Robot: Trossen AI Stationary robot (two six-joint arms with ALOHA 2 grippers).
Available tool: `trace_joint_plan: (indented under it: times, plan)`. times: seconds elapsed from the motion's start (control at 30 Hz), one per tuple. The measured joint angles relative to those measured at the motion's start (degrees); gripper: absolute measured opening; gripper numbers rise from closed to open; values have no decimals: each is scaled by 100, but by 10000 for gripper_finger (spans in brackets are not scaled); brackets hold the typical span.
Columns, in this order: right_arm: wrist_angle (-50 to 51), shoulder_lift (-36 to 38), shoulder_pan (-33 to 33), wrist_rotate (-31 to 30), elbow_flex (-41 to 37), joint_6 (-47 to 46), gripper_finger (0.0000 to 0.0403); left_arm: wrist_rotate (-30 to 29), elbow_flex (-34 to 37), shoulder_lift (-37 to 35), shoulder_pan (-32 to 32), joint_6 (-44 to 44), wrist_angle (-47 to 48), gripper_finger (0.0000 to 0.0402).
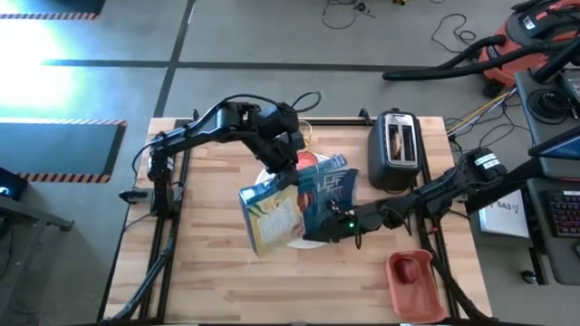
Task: Arrange a breakfast setting
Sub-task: Pour the cereal from the cereal box into the white bowl
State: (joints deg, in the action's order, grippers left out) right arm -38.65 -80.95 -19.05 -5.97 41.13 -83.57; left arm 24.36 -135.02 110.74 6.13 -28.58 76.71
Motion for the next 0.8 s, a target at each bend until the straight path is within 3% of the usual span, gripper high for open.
trace_joint_plan:
  times: [0.3,0.6,0.8]
  plan:
    - [-112,17,353,413,130,325,185,-84,26,49,46,41,-69,0]
    - [-94,4,542,865,113,340,185,20,15,22,37,69,434,0]
    - [-70,4,480,1289,104,521,185,-467,15,-59,37,351,633,0]
